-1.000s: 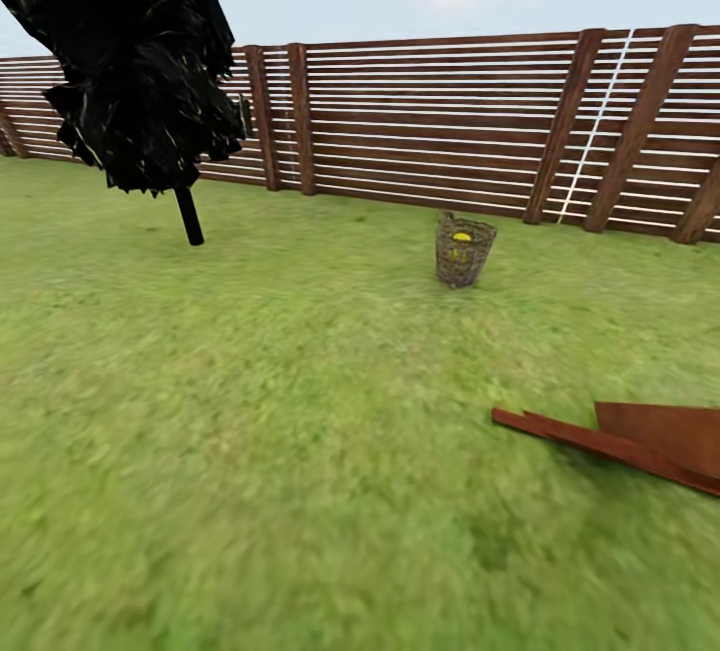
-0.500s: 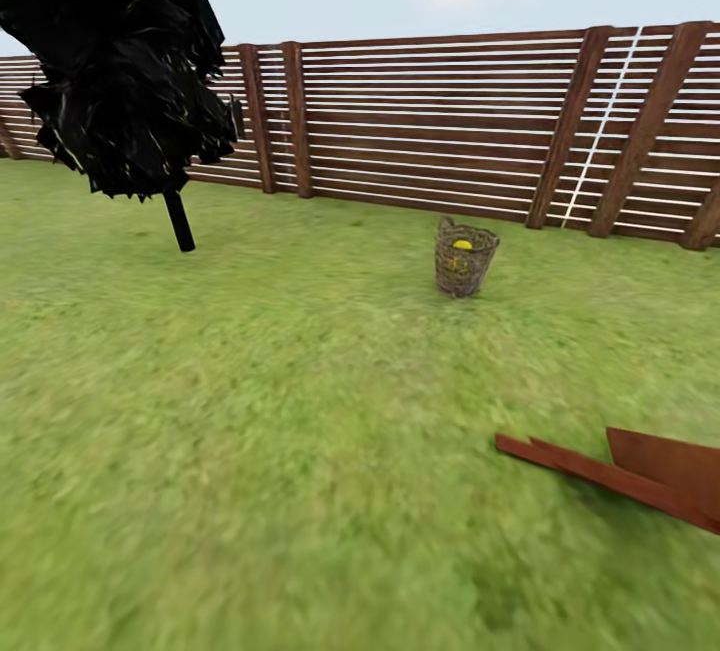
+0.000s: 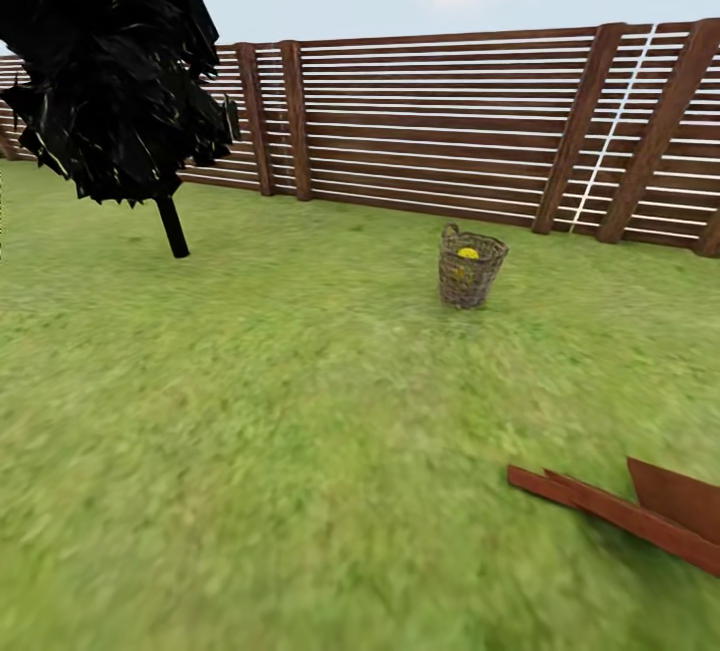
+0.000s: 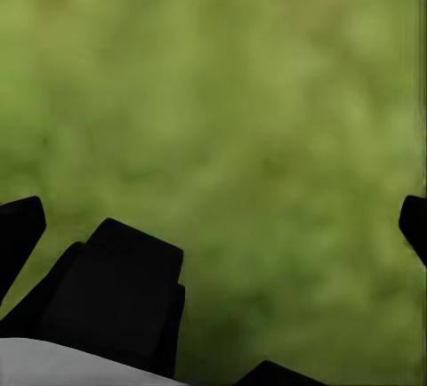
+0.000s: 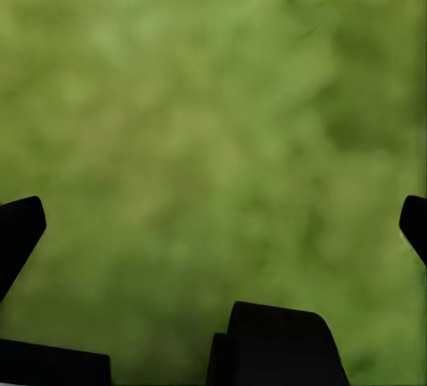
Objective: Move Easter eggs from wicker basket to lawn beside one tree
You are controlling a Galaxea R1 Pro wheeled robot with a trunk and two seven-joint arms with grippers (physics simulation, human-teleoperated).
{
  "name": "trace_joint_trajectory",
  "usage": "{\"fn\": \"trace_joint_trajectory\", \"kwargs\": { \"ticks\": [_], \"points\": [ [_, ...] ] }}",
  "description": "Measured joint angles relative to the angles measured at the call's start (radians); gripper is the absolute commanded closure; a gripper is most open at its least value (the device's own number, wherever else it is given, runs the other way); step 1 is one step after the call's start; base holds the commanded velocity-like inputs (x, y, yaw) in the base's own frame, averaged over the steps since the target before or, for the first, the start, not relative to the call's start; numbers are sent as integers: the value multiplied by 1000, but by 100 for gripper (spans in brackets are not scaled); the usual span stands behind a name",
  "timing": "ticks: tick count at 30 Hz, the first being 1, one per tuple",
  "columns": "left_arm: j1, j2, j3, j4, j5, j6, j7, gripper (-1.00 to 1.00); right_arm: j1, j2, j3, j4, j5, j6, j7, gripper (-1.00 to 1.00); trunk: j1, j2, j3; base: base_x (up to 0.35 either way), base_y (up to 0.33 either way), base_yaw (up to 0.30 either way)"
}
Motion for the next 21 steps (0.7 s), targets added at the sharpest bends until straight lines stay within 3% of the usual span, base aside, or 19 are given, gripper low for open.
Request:
{"fn": "trace_joint_trajectory", "kwargs": {
  "ticks": [14,21],
  "points": [
    [0,-1,-2,0,0,0,0,-100,0,3,0,-1,2,-4,-6,-100,0,0,0,320,0,104],
    [0,-2,-2,0,0,0,0,-100,0,4,2,0,2,-1,0,-100,0,0,0,320,0,16]
  ]
}}
